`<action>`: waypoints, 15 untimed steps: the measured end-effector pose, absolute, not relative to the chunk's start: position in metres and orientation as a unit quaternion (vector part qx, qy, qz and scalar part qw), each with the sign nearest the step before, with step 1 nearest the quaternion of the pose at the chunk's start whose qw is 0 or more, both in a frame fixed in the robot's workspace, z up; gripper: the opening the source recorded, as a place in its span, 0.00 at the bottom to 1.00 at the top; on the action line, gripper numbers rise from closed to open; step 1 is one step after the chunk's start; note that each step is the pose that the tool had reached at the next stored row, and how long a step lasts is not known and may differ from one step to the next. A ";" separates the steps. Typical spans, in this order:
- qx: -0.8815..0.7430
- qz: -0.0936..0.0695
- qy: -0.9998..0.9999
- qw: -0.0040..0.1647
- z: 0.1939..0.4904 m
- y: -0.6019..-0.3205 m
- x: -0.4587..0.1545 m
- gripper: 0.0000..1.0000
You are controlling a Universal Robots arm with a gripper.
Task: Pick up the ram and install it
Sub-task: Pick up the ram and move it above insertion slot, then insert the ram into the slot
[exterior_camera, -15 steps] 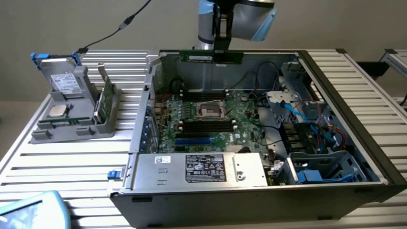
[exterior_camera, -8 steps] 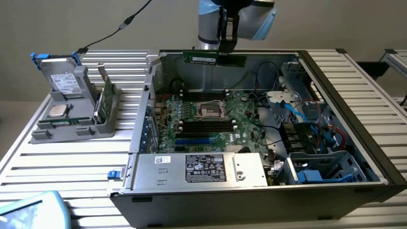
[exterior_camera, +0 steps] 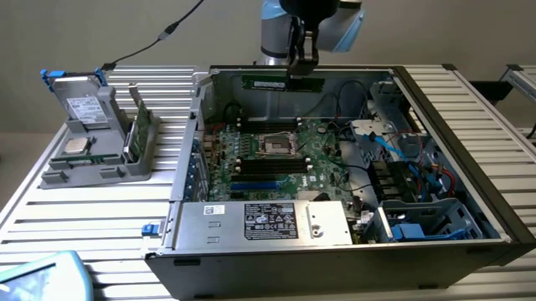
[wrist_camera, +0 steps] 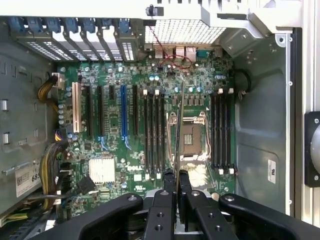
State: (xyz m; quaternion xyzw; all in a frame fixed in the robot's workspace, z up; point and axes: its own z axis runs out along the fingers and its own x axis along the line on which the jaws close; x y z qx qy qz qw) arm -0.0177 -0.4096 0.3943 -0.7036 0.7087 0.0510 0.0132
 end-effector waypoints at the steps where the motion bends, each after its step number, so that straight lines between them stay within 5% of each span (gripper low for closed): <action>1: -0.708 0.051 0.704 0.012 0.394 -0.410 -0.018 0.14; 15: -0.714 0.052 0.698 0.011 0.392 -0.410 -0.018 0.14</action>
